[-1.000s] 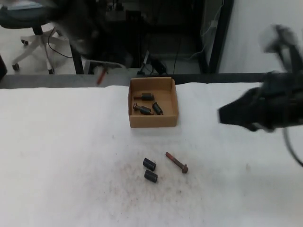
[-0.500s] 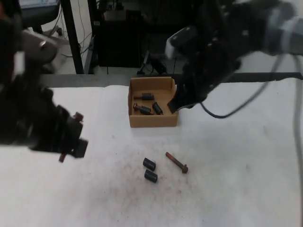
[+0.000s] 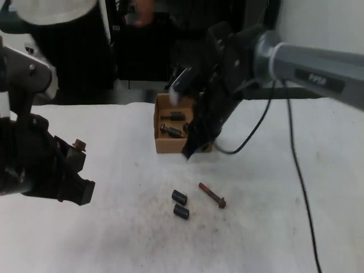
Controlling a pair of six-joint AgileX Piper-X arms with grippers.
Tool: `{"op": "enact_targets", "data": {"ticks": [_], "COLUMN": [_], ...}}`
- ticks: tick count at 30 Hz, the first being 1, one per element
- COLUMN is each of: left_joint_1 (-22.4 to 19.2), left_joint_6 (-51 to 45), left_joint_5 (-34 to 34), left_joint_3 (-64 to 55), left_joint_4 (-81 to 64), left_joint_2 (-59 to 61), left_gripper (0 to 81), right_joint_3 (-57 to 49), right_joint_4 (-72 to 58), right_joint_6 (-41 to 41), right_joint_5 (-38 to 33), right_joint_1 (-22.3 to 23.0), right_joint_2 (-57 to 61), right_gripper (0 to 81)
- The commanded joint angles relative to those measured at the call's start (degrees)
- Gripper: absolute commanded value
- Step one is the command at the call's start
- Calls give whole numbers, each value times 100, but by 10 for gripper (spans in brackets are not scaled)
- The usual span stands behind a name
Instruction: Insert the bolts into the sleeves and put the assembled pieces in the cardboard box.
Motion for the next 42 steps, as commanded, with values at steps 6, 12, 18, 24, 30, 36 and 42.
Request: {"op": "enact_targets", "data": {"ticks": [6, 12, 18, 24, 30, 36, 42], "left_joint_1": [6, 6, 6, 6, 6, 6, 6], "left_joint_6": [125, 124, 124, 124, 124, 124, 124], "left_joint_5": [-50, -50, -50, -50, -50, -50, -50], "left_joint_3": [13, 45, 45, 45, 45, 45, 45], "left_joint_4": [-108, -62, -80, -92, -92, -92, -92], "left_joint_2": [-65, -65, -65, -65, -65, -65, -65], "left_gripper": [3, 3, 3, 3, 3, 3, 3], "right_joint_3": [-66, -66, -66, -66, -66, -56, 43], "right_joint_4": [65, 368, 845, 892, 799, 442, 355], "right_joint_6": [-290, -290, -277, -198, -198, -198, -198], "right_joint_5": [134, 352, 351, 177, 177, 177, 177], "right_joint_1": [496, 536, 548, 596, 684, 691, 691], "right_joint_2": [206, 206, 206, 206, 206, 206, 206], "right_gripper": [279, 279, 279, 279, 279, 279, 279]}}
